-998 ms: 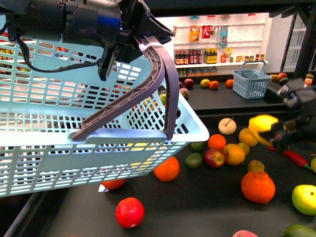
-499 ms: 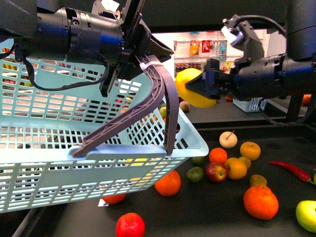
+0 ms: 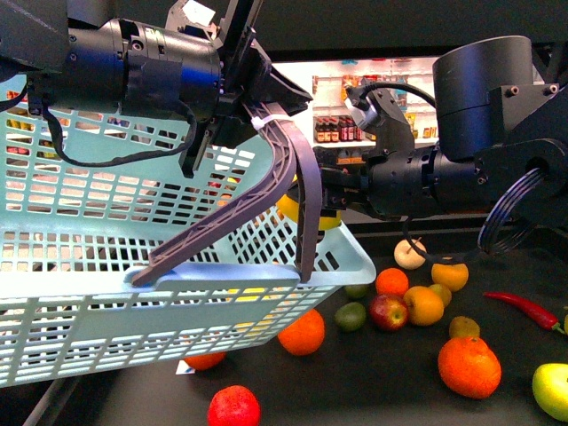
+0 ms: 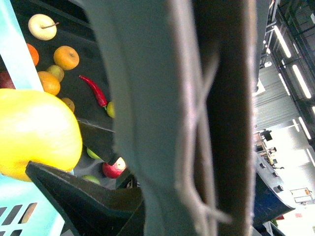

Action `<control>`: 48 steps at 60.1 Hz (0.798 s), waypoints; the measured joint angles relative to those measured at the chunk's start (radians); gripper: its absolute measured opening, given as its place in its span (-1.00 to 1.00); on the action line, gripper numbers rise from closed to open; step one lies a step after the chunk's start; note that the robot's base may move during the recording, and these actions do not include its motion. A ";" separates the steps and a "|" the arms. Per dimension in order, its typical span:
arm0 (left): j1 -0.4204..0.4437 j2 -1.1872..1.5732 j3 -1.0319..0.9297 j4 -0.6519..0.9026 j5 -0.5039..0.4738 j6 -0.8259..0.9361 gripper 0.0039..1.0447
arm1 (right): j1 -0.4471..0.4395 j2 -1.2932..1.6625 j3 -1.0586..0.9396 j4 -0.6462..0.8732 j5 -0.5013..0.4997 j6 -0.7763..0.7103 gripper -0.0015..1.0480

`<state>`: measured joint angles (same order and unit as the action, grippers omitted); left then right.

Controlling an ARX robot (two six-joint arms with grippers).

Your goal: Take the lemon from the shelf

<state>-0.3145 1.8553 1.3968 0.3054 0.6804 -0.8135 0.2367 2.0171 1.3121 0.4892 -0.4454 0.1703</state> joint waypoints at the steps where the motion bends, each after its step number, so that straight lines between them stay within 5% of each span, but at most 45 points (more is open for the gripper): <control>1: 0.000 0.000 0.000 0.000 0.000 0.000 -0.90 | 0.000 0.000 0.000 0.001 0.000 0.001 0.63; 7: 0.000 0.000 0.000 0.000 0.001 0.000 -0.90 | -0.006 -0.005 -0.002 0.007 0.006 0.013 0.88; 29: 0.000 0.002 0.000 -0.001 -0.002 -0.007 -0.90 | -0.173 -0.296 -0.197 -0.092 0.106 -0.058 0.86; 38: -0.003 0.002 0.000 -0.001 0.001 -0.006 -0.90 | -0.187 -0.458 -0.292 -0.194 0.234 -0.076 0.86; 48: -0.003 0.002 0.000 -0.001 0.000 -0.009 -0.90 | -0.193 -0.721 -0.493 -0.257 0.246 -0.040 0.86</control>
<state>-0.3180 1.8572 1.3968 0.3042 0.6807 -0.8227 0.0437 1.2961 0.8188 0.2321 -0.1993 0.1299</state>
